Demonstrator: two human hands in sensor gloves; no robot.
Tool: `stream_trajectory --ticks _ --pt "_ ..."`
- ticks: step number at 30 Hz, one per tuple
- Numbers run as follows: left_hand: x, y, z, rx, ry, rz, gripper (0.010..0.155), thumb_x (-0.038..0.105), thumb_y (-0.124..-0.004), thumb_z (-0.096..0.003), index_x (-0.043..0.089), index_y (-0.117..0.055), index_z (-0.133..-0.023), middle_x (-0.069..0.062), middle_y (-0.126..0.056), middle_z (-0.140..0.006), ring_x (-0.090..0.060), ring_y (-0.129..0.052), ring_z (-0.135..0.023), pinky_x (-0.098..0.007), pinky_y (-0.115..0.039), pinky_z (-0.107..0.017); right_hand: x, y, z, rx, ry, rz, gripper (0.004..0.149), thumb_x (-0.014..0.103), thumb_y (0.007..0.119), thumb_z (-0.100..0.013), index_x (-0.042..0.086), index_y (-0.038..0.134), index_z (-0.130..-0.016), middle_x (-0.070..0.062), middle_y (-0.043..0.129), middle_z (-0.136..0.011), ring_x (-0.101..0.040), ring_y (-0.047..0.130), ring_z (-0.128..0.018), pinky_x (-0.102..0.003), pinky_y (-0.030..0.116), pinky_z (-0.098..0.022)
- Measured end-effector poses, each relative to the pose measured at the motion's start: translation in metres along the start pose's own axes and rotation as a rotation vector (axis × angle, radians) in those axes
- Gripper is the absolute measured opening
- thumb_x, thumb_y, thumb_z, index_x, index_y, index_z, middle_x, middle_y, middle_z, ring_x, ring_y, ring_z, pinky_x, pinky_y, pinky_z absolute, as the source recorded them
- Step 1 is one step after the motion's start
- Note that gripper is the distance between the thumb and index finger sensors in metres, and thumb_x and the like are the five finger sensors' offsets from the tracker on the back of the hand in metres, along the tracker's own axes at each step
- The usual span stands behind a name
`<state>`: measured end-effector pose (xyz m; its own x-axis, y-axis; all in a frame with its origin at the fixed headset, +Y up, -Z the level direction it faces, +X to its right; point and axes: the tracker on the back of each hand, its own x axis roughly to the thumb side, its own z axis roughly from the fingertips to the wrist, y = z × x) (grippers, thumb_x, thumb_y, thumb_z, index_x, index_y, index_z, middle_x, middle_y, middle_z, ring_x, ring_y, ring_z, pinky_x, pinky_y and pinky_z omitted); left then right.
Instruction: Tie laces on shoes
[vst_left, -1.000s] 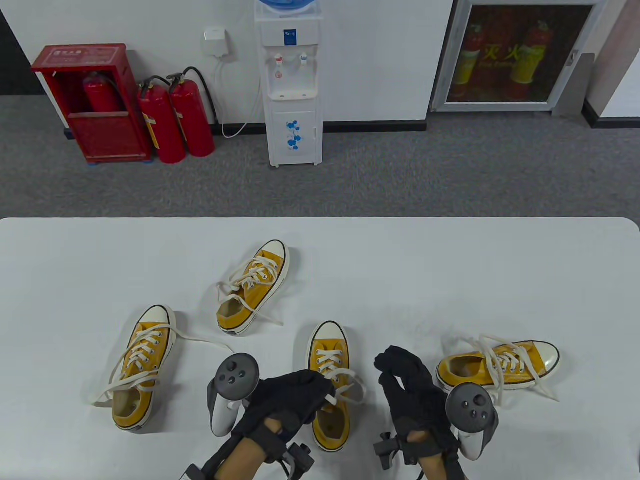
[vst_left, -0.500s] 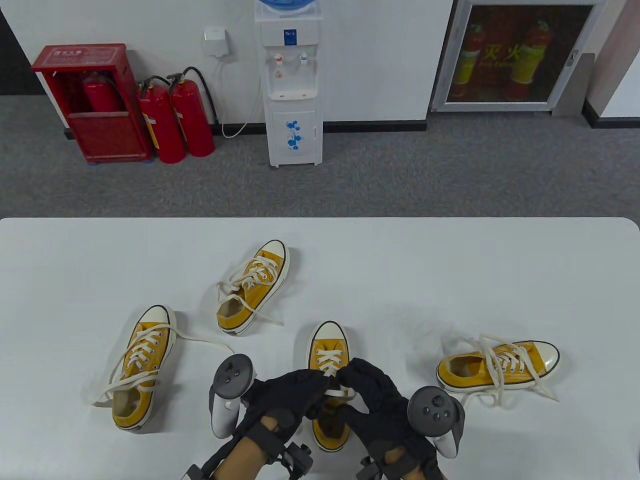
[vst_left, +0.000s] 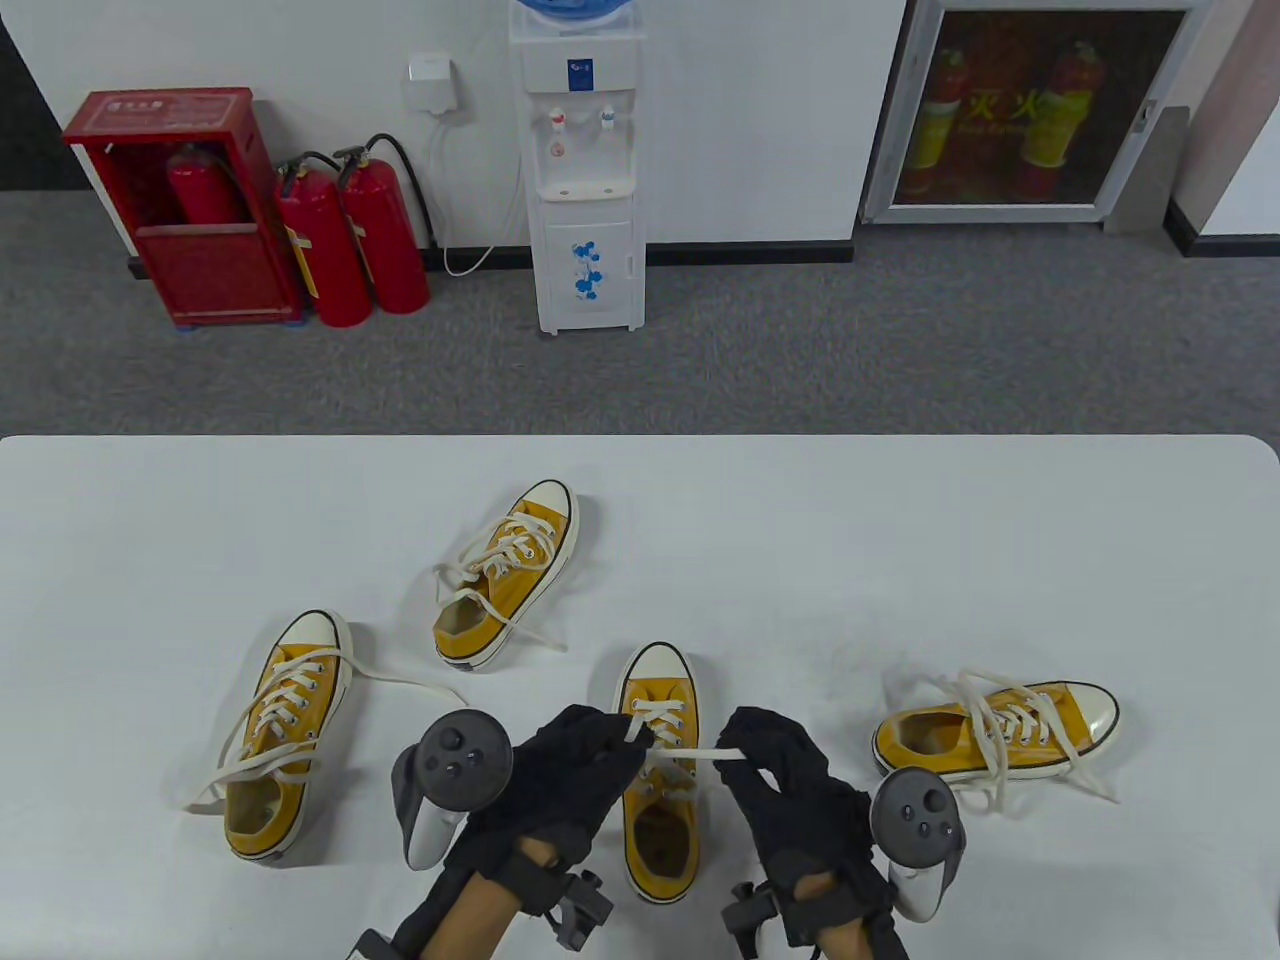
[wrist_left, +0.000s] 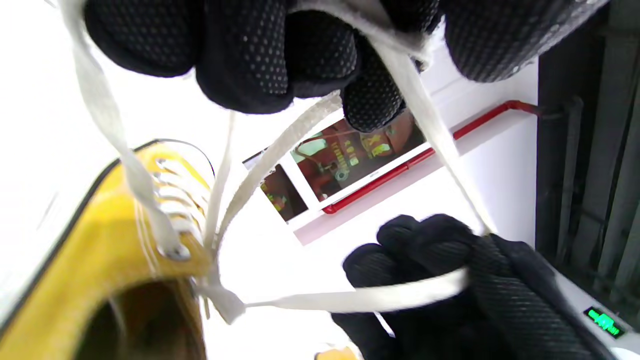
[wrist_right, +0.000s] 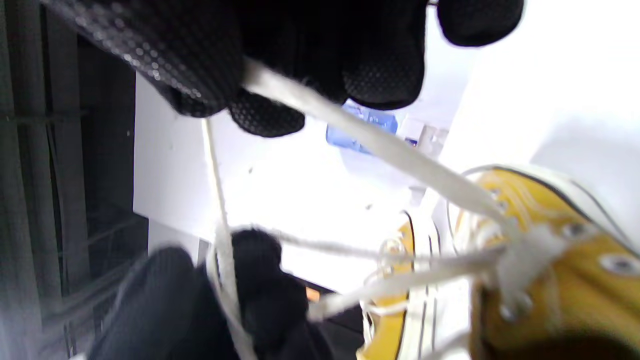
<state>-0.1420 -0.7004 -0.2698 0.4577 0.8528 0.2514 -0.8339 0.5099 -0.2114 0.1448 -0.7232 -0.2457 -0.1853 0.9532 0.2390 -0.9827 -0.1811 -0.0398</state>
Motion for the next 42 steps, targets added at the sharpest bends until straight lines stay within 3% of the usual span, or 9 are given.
stream_trajectory --ticks 3,13,17,27,35,42 --pt "0.001 0.01 0.001 0.015 -0.014 -0.035 0.054 0.057 -0.076 -0.0478 0.026 -0.086 -0.09 -0.007 -0.087 -0.085 -0.031 -0.093 -0.062 -0.058 -0.074 -0.058 0.004 -0.015 -0.001 -0.073 -0.023 0.011 0.042 0.04 0.081 -0.044 0.013 0.087 -0.076 -0.009 0.07 -0.097 -0.034 0.076 -0.083 -0.063 0.053 -0.065" --pt "0.004 0.047 0.011 0.089 0.022 -0.398 0.055 0.062 -0.076 -0.0459 0.03 -0.086 -0.089 -0.004 -0.086 -0.083 -0.03 -0.092 -0.063 -0.058 -0.074 -0.059 0.003 -0.061 -0.005 -0.283 -0.015 0.144 0.041 0.04 0.081 -0.044 0.014 0.088 -0.075 -0.009 0.071 -0.096 -0.034 0.078 -0.082 -0.062 0.055 -0.064" --pt "-0.004 0.065 0.018 0.12 0.047 -0.542 0.05 0.063 -0.077 -0.0449 0.032 -0.092 -0.082 -0.003 -0.088 -0.077 -0.028 -0.093 -0.059 -0.057 -0.076 -0.056 -0.001 -0.076 -0.006 -0.358 0.02 0.215 0.041 0.04 0.082 -0.044 0.014 0.089 -0.075 -0.009 0.072 -0.096 -0.034 0.078 -0.08 -0.061 0.056 -0.064" --pt "-0.048 0.082 0.029 0.13 0.152 -0.597 0.041 0.062 -0.079 -0.0435 0.031 -0.095 -0.063 -0.002 -0.088 -0.075 -0.028 -0.093 -0.056 -0.057 -0.076 -0.055 -0.019 -0.108 -0.006 -0.488 0.168 0.395 0.041 0.042 0.083 -0.045 0.015 0.09 -0.075 -0.01 0.071 -0.095 -0.031 0.08 -0.073 -0.058 0.058 -0.061" --pt "-0.067 0.091 0.035 0.118 0.227 -0.631 0.038 0.06 -0.081 -0.0438 0.028 -0.094 -0.059 -0.003 -0.09 -0.073 -0.029 -0.094 -0.052 -0.056 -0.078 -0.05 -0.032 -0.132 -0.005 -0.537 0.329 0.522 0.04 0.042 0.084 -0.044 0.016 0.092 -0.073 -0.01 0.07 -0.094 -0.028 0.079 -0.068 -0.055 0.058 -0.06" --pt "-0.079 0.095 0.038 0.046 0.32 -0.65 0.037 0.06 -0.08 -0.0443 0.029 -0.094 -0.058 -0.003 -0.091 -0.072 -0.028 -0.096 -0.049 -0.054 -0.08 -0.046 -0.044 -0.144 -0.003 -0.557 0.438 0.587 0.039 0.042 0.084 -0.044 0.017 0.092 -0.074 -0.01 0.07 -0.094 -0.026 0.079 -0.067 -0.054 0.059 -0.059"
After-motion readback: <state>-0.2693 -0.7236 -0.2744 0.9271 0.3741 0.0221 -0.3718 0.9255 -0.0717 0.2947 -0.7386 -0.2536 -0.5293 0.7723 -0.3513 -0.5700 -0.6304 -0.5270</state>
